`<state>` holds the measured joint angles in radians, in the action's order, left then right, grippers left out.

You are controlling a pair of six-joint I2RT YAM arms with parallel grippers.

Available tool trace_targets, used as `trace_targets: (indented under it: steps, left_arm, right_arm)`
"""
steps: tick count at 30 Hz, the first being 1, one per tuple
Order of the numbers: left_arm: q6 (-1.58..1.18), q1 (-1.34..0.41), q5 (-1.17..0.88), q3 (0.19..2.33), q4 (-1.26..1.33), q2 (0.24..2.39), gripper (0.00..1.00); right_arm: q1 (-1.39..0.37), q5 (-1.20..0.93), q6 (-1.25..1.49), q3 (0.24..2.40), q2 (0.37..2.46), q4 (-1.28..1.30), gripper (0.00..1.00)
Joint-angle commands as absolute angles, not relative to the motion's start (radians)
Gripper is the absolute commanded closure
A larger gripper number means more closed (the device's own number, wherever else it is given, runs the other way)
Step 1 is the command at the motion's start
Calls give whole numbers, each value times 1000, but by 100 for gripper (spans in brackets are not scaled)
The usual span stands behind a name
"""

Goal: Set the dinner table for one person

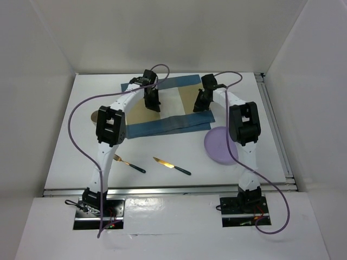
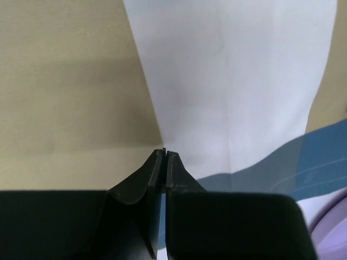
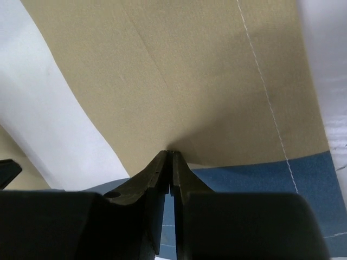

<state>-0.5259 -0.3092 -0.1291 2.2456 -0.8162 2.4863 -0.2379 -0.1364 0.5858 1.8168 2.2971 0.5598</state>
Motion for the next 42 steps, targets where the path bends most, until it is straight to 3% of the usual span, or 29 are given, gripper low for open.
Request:
trace_targets:
  steps: [1, 4, 5, 6, 9, 12, 16, 25, 42]
  left_arm:
    - [-525, -290, -117, 2307, -891, 2446, 84]
    - [-502, -290, -79, 2246, -868, 2352, 74]
    - [-502, -290, -68, 2226, -868, 2282, 68]
    - [-492, -290, -51, 2205, -868, 2245, 67]
    - [-502, -281, 11, 2064, -859, 2096, 62]
    - [-554, -255, 51, 1863, -859, 1988, 60]
    - [-626, -221, 51, 1564, -786, 1788, 49]
    - [-675, -149, -4, 1123, -594, 1686, 38]
    - [-727, -107, 20, 1144, -460, 1787, 48]
  right_arm:
    - [-227, -147, 554, 1891, 2304, 606, 83]
    - [-227, -158, 554, 1821, 2197, 556, 74]
    - [-227, -144, 564, 1800, 2165, 542, 59]
    - [-218, -144, 565, 1777, 2099, 529, 54]
    - [-196, -130, 565, 1686, 2020, 492, 48]
    - [-170, -130, 565, 1612, 1956, 492, 48]
    - [-152, -146, 565, 1504, 1887, 463, 48]
    - [-152, -192, 574, 1395, 1868, 430, 48]
    - [-143, -169, 555, 1381, 1839, 448, 48]
